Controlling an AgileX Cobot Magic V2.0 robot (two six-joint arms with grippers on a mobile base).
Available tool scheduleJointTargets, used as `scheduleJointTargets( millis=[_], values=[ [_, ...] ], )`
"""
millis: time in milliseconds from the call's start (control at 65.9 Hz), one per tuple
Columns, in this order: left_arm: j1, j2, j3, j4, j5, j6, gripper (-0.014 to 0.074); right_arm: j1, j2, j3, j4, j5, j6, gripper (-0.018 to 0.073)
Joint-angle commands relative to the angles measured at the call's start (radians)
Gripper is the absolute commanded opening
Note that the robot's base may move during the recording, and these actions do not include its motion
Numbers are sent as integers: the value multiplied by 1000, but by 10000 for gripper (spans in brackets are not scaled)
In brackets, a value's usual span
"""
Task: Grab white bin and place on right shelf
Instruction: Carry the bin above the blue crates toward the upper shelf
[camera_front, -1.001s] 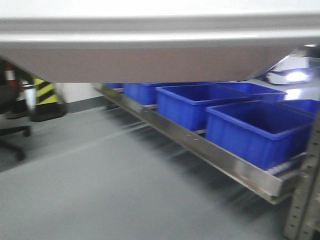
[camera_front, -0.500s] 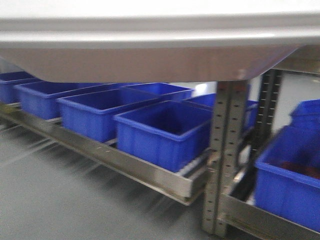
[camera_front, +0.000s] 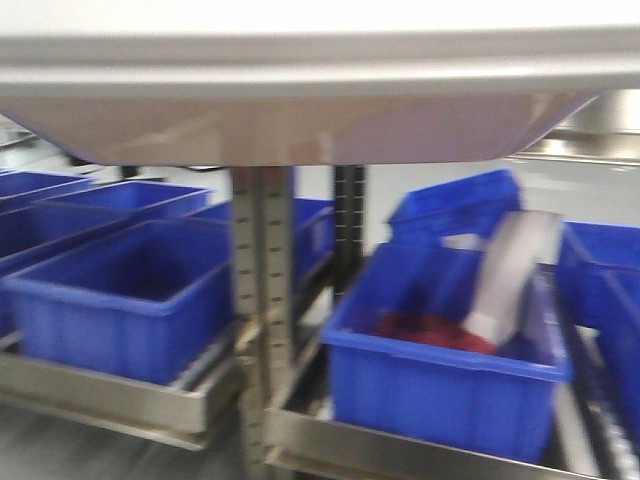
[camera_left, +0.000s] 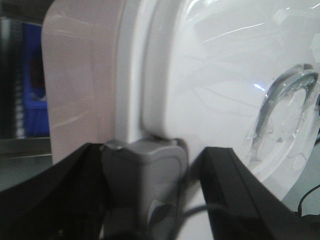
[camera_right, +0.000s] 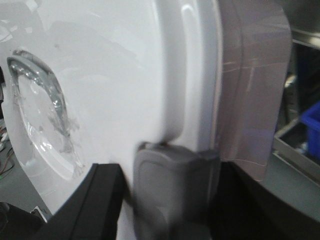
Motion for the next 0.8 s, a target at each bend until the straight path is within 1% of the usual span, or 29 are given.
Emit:
scheduleJointTargets(
  millis=[0, 788],
  values=[
    [-25, -13, -33, -191, 53, -2, 250, 10, -13, -28, 176, 119, -14, 306],
    [-25, -11, -33, -191, 53, -2, 250, 10, -13, -28, 176, 119, -14, 306]
  ],
)
